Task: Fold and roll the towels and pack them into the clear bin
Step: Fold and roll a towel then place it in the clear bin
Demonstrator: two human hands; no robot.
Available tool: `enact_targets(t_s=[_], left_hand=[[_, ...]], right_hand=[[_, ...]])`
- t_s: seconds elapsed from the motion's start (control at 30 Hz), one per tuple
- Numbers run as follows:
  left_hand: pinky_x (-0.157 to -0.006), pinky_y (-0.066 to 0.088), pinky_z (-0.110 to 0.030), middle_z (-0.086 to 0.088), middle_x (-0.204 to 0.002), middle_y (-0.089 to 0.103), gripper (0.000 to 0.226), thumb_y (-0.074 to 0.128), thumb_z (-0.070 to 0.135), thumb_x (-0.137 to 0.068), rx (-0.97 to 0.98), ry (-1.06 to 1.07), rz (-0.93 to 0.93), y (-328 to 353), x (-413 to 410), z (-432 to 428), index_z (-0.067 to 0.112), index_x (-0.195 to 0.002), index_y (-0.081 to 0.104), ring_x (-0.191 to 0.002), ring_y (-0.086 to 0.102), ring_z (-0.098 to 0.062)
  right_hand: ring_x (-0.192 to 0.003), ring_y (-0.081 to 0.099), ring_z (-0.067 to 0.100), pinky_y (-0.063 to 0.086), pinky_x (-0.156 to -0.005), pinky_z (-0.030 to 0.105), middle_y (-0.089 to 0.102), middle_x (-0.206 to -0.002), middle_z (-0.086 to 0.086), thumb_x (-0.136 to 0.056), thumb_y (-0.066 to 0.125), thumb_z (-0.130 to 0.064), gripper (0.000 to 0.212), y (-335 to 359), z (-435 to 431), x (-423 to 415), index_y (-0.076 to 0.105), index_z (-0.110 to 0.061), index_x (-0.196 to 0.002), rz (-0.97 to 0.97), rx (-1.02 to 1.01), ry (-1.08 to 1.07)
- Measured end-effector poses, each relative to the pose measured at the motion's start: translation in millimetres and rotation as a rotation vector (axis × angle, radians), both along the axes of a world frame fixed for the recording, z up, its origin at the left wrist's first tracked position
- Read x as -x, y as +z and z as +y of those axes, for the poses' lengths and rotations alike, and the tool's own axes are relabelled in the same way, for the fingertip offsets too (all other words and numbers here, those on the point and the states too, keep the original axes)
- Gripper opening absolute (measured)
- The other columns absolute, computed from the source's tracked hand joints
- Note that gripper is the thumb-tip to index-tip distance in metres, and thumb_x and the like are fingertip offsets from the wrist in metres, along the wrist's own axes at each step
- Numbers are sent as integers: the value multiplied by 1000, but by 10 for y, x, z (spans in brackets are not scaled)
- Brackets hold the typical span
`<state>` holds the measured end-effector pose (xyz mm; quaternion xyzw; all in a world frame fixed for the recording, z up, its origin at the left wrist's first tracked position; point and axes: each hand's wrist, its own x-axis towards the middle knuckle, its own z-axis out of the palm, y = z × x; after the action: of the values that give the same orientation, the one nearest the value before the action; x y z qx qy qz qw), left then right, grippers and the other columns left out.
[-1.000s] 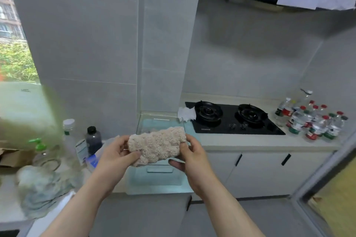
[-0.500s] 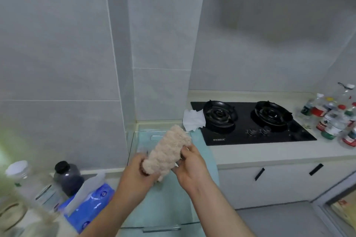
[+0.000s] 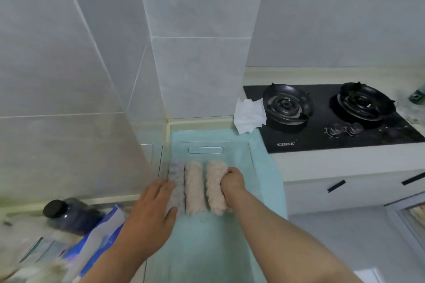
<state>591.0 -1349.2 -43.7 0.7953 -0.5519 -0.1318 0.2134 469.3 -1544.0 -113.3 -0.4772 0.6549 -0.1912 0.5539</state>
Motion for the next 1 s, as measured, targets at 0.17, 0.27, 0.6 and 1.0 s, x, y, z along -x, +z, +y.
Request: enact_targets(t_s=[0.17,0.27,0.6,1.0], left_hand=[[-111,8,-22,6,-155,22,66,16,58,-87,-15,-41,13,-112,19,123,27,-142,36,-144,2,-3],[-109,4,-17,12,-155,15,70,11,61,-85,-3,-21,50,-102,8,132,29,-143,33,-137,-11,10],[-110,5,-16,8,-151,27,68,14,55,-85,86,-5,163,-141,-16,112,22,-137,45,-136,-2,11],[-108,1,-8,9,-146,31,62,17,49,-89,134,-29,189,-189,-28,107,20,-134,49,-136,-1,13]], right_hand=[[-85,60,25,50,-76,32,65,-87,5,-84,44,0,22,-205,1,-191,57,-18,-82,78,101,39],[-89,54,27,39,-73,31,58,-95,9,-91,43,-11,8,-168,84,-297,50,-12,-93,289,196,110],[-129,46,26,34,-110,40,46,-144,3,-99,30,-32,48,28,263,-209,39,-14,-143,84,74,252],[-123,48,33,37,-103,40,47,-140,15,-92,30,-44,61,67,359,-336,38,-9,-142,127,-60,121]])
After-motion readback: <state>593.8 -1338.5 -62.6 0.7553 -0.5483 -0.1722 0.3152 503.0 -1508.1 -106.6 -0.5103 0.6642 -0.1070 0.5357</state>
